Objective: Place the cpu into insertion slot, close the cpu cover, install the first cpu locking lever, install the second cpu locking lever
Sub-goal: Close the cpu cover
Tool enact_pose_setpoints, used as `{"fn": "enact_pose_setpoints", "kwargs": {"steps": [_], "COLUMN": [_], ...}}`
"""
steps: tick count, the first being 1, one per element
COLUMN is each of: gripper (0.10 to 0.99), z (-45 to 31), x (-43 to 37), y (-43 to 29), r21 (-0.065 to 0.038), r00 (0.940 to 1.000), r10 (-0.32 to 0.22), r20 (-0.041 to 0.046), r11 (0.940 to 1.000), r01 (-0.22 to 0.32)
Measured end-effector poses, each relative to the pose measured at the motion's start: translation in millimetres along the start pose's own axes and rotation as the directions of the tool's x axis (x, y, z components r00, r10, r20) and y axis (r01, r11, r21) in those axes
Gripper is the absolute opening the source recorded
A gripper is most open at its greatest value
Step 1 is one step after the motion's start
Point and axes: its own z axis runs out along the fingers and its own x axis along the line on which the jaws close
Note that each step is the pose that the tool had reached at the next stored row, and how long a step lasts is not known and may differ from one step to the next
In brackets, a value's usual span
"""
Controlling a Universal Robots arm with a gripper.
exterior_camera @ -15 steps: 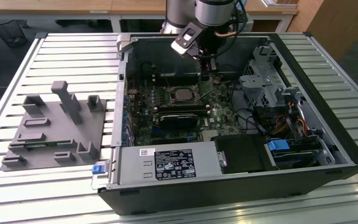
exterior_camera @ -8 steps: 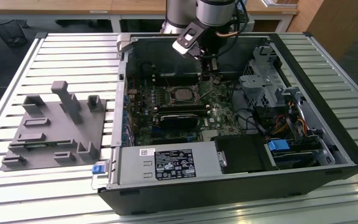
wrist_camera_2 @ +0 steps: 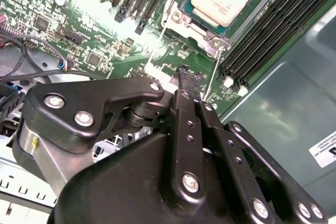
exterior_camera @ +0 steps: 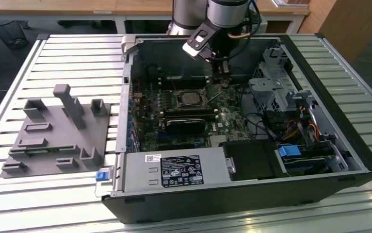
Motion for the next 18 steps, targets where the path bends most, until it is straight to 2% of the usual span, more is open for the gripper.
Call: {"fn": "enact_pose_setpoints", "kwargs": {"steps": [10, 18], "gripper": [0.106, 0.106], "z": [4.1, 6.0], "x": [5.2, 6.8], "y": [14.6, 21.3], "r21": [0.007, 0.01], "r00": [1.0, 1.0], "r10": [-0.006, -0.006], "r20": [-0.0006, -0.0003], "r11": [1.0, 0.9999], "r01": [0.006, 0.006]}}
